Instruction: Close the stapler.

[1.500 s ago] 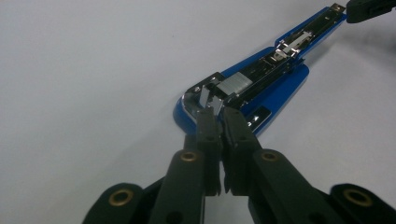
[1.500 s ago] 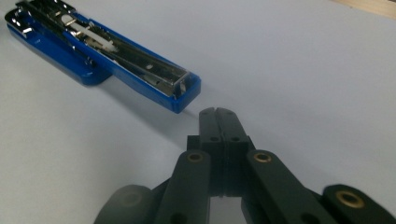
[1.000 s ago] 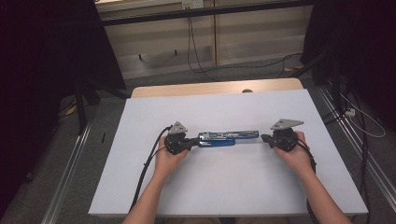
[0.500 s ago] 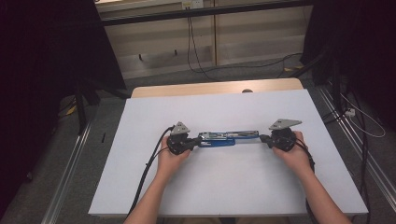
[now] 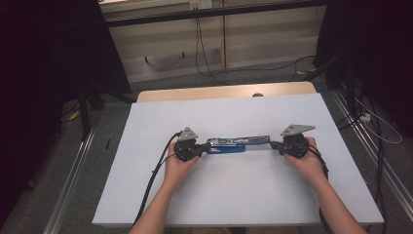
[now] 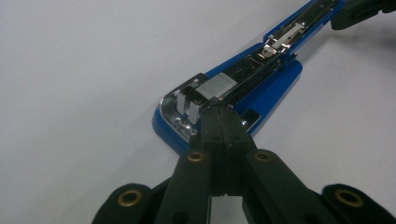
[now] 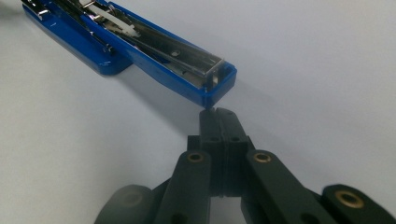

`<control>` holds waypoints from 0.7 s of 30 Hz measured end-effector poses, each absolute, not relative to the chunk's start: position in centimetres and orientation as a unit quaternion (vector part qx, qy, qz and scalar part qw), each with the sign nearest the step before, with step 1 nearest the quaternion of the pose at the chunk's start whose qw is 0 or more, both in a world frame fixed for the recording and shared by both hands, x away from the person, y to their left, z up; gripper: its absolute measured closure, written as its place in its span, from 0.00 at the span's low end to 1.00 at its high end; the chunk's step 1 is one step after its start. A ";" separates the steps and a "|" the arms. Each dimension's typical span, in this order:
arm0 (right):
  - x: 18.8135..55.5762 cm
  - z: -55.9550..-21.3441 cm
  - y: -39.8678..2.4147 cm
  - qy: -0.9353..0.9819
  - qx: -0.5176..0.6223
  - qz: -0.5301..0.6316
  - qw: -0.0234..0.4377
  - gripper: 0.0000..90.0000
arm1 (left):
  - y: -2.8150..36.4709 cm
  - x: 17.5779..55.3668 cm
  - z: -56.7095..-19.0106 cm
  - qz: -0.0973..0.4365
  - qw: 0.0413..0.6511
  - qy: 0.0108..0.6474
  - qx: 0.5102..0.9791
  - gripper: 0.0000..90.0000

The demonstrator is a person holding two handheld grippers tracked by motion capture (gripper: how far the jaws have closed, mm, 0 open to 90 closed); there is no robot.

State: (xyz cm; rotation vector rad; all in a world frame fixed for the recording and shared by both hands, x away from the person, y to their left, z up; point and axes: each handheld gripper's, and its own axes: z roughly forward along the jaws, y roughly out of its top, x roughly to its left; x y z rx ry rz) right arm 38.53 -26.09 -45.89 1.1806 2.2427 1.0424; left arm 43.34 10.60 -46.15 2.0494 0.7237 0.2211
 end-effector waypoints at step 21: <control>38.5 -45.4 -25.9 0.797 0.416 0.389 0.200 1.00 | 10.8 43.4 -46.1 0.090 0.459 0.293 0.834 1.00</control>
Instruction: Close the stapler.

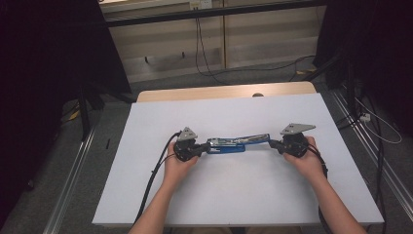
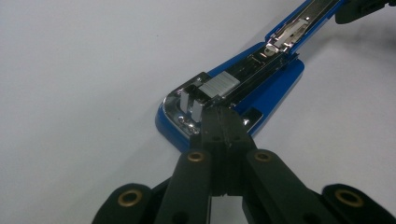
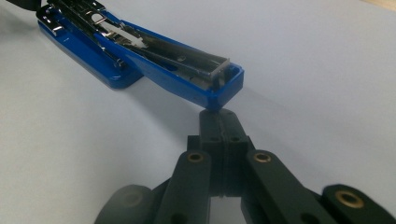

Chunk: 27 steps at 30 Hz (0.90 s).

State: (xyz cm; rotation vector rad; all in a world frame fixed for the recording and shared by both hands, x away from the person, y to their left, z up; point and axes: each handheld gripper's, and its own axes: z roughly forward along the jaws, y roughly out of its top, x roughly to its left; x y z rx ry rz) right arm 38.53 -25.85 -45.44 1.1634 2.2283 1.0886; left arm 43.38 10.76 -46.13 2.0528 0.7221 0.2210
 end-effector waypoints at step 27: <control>38.1 -45.0 -25.5 0.789 0.408 0.419 0.191 0.91 | 11.4 43.3 -45.8 0.077 0.467 0.307 0.826 0.97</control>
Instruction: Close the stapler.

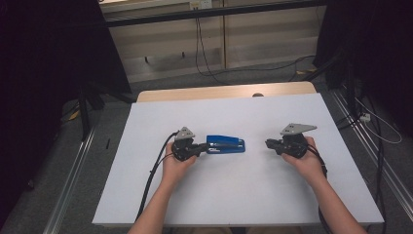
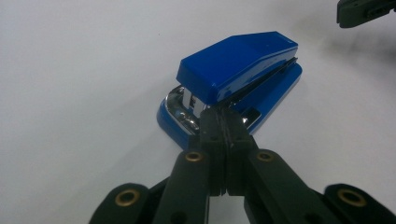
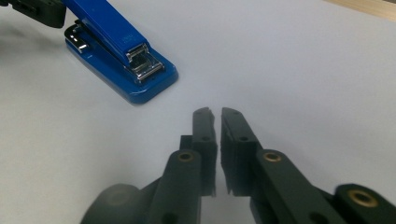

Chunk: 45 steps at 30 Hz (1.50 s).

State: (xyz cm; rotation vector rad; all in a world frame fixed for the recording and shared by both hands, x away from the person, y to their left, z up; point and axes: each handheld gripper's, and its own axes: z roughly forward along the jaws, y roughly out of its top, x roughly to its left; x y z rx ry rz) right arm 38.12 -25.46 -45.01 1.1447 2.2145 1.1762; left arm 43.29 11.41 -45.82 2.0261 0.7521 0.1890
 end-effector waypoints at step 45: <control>31.0 -44.6 -25.7 0.763 0.415 0.457 0.191 0.23 | 18.1 37.0 -43.9 0.091 0.483 0.329 0.807 0.15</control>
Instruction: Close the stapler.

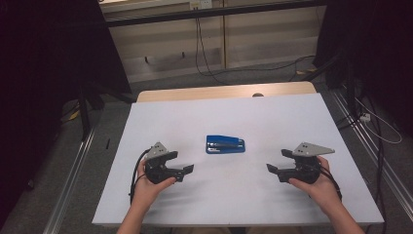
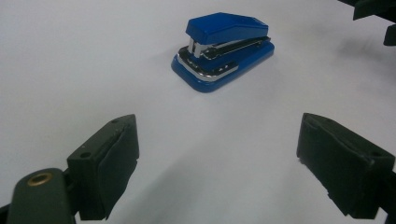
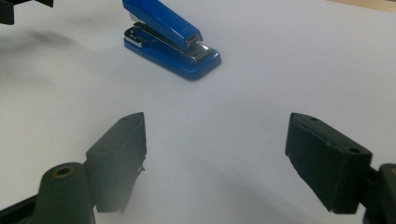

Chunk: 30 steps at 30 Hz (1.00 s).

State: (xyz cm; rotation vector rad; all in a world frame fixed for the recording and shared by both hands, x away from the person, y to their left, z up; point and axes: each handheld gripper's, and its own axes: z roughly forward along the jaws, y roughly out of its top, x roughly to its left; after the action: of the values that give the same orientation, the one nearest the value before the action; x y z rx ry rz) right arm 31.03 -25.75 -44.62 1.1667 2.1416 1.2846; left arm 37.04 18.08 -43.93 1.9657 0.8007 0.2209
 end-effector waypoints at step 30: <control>28.0 -44.7 -27.7 0.759 0.415 0.460 0.199 0.20 | 22.7 35.2 -43.9 0.103 0.497 0.349 0.788 0.09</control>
State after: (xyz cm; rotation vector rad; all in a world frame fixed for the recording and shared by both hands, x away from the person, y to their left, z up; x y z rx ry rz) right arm 28.04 -27.68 -44.71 1.1615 2.1243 1.2863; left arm 35.20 22.68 -43.85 1.9088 0.8444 0.2501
